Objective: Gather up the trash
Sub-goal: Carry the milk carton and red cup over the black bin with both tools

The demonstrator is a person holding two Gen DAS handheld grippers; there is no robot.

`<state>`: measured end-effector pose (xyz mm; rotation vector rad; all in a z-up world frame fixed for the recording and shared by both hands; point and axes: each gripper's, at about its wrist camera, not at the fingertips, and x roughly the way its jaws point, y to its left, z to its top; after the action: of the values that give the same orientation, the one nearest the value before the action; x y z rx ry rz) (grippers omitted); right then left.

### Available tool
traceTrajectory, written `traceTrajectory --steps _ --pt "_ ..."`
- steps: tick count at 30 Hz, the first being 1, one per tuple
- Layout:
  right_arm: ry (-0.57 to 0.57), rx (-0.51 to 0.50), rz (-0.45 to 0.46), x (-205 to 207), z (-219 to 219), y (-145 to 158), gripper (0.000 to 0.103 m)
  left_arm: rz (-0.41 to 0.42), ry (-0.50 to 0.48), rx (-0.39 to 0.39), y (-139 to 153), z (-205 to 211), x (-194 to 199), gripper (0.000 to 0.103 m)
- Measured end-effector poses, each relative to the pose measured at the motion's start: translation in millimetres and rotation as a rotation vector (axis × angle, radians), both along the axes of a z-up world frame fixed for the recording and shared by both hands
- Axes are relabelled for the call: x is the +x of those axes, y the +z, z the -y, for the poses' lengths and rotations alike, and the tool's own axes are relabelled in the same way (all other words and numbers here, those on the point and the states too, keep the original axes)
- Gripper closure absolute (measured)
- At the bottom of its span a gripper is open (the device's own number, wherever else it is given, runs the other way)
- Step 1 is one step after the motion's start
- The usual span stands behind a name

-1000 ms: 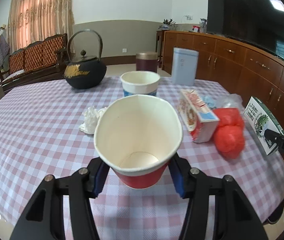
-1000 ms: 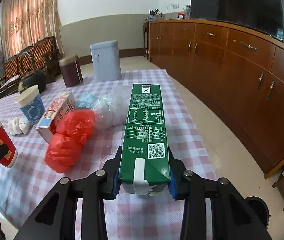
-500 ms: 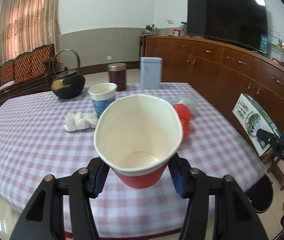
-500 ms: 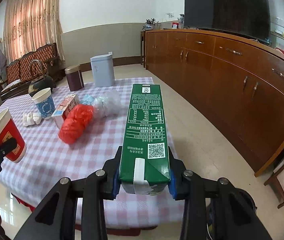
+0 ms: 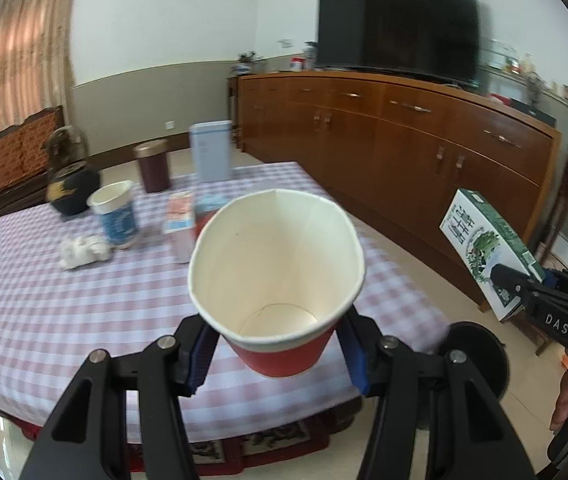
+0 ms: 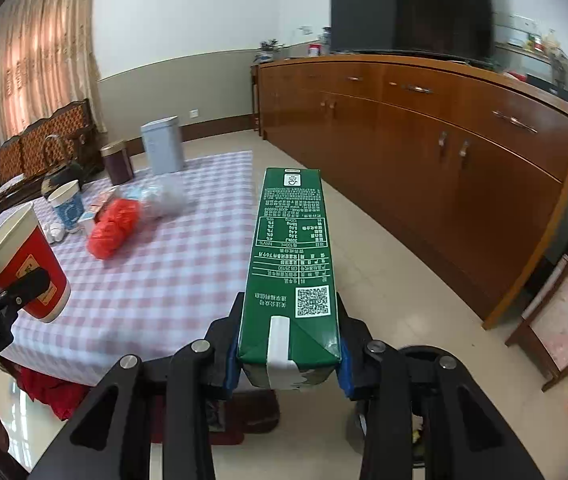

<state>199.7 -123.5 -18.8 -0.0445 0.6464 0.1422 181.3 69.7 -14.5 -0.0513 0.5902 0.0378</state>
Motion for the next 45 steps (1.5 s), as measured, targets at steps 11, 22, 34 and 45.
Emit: traceTrajectory --steps 11,22,34,45 --pt "-0.149 -0.012 -0.006 -32 97 -1 0.064 0.012 -0.217 -0.001 5 94 23 0.047" --pt "-0.212 -0.038 -0.057 -49 157 -24 0.064 -0.034 -0.370 -0.009 -13 164 29 0.047" --pt "-0.244 -0.042 -0.149 -51 203 -67 0.064 -0.125 -0.486 0.006 -52 221 43 0.047" --pt "-0.180 -0.048 -0.262 -34 228 -122 0.064 -0.266 -0.592 -0.017 -105 264 68 0.047"
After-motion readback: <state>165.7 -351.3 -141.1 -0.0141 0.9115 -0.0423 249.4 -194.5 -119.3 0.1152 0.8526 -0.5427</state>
